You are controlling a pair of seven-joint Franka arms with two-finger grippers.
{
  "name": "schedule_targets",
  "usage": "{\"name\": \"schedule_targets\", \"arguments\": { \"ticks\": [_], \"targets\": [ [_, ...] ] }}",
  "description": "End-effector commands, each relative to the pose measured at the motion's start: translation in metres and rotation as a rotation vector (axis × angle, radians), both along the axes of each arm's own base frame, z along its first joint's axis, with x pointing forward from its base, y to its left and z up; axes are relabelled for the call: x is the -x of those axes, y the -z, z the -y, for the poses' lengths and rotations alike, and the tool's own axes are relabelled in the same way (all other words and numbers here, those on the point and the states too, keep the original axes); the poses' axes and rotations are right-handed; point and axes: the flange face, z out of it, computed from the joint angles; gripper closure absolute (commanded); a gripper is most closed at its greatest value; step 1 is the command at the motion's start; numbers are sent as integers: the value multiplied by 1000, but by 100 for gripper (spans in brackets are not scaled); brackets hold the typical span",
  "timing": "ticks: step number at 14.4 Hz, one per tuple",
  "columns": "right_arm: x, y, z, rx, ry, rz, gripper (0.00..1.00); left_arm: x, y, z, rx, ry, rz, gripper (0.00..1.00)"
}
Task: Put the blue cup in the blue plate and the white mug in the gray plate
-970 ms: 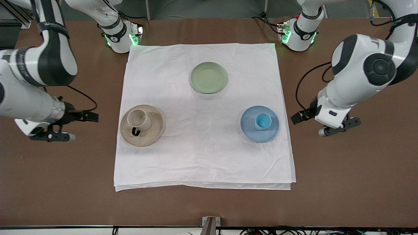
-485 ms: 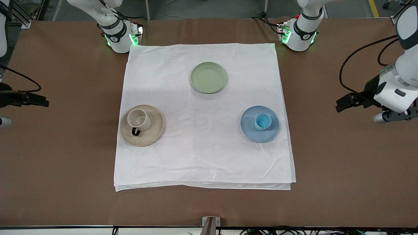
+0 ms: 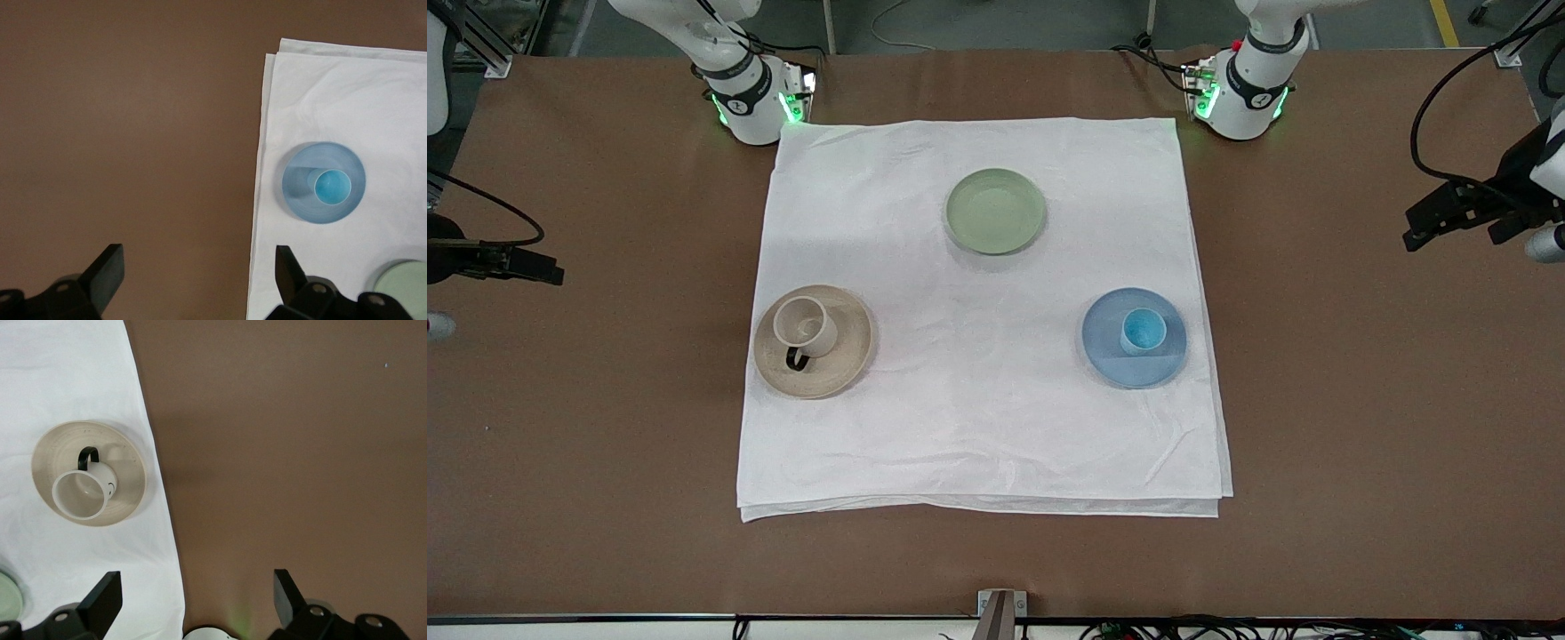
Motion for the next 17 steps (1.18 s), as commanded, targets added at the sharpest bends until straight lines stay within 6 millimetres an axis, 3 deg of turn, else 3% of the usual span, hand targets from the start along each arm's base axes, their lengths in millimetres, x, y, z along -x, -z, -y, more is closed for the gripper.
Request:
{"name": "schedule_targets", "arguments": {
  "ticks": [1,5,10,17],
  "targets": [
    [20,-11,1,-44,31,24,0,22,-17,17,-10,22,-14,0],
    [70,-29,-1,-40,28,108,0,27,-20,13,-9,27,-29,0],
    [107,-53,-10,-15,5,142,0,29,-15,21,-2,47,-37,0],
    [113,-57,-9,-1,1,161,0,25,-9,14,6,85,-58,0]
  ]
}}
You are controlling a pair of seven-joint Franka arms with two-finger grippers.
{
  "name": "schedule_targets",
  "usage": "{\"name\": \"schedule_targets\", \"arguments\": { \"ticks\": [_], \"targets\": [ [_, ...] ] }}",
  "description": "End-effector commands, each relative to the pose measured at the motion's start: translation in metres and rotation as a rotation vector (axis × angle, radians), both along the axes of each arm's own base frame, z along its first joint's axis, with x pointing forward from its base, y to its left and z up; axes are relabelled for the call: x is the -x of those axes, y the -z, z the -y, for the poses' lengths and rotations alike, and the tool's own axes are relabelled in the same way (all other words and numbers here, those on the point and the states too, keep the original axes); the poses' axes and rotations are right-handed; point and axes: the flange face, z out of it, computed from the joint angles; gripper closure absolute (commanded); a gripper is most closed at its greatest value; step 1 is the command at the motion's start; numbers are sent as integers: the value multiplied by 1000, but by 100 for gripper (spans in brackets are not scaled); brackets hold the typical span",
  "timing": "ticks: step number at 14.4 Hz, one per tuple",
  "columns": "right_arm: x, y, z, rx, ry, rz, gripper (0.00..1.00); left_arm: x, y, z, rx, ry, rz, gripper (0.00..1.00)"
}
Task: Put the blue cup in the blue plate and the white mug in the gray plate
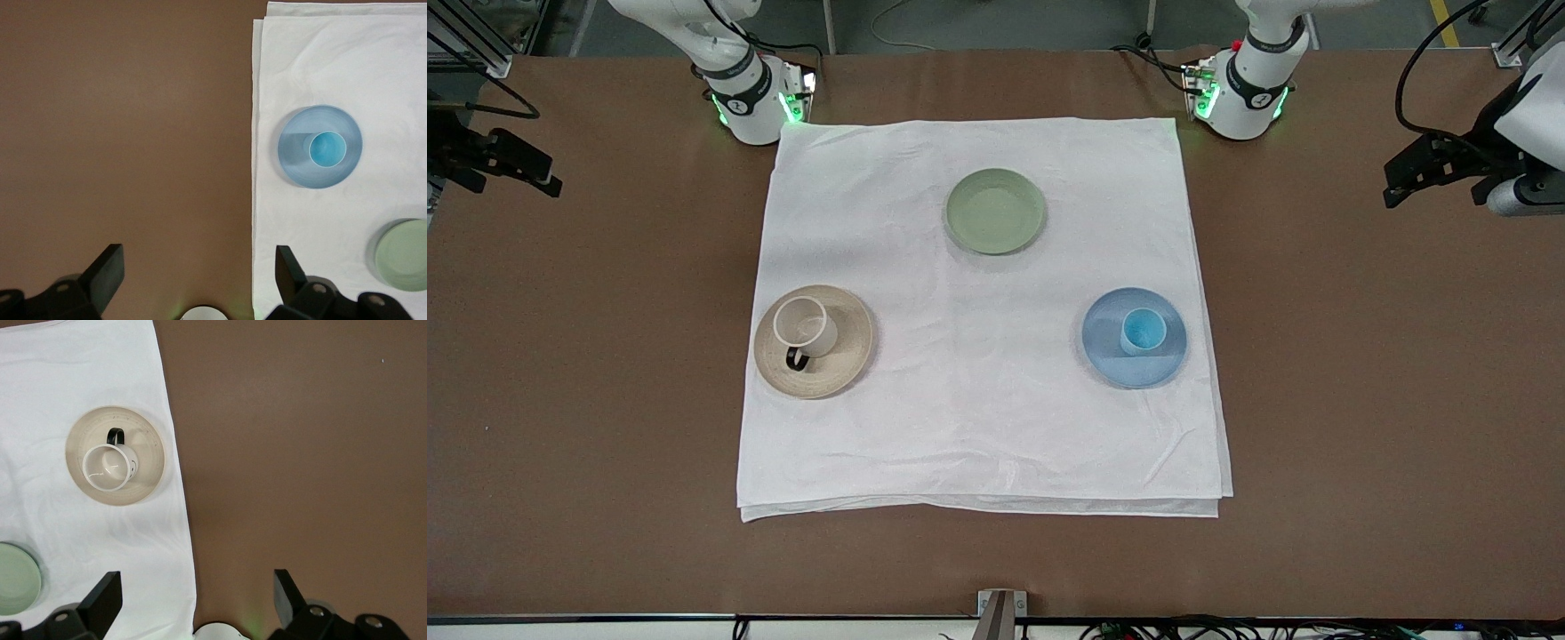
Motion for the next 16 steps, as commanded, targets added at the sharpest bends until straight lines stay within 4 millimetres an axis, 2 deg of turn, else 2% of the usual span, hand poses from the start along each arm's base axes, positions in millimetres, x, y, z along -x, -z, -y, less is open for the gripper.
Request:
{"name": "schedule_targets", "arguments": {
  "ticks": [1,8,11,16],
  "targets": [
    [6,2,-1,20,10,9,0,2,-1,-5,14,14,-9,0],
    [4,0,1,39,-51,25,0,3,-3,-5,7,16,-4,0],
    [3,-1,9,18,-73,36,0,3,-4,-5,8,17,-3,0],
    [5,0,6,-43,-68,31,0,3,-4,-5,8,17,-4,0]
  ]
}}
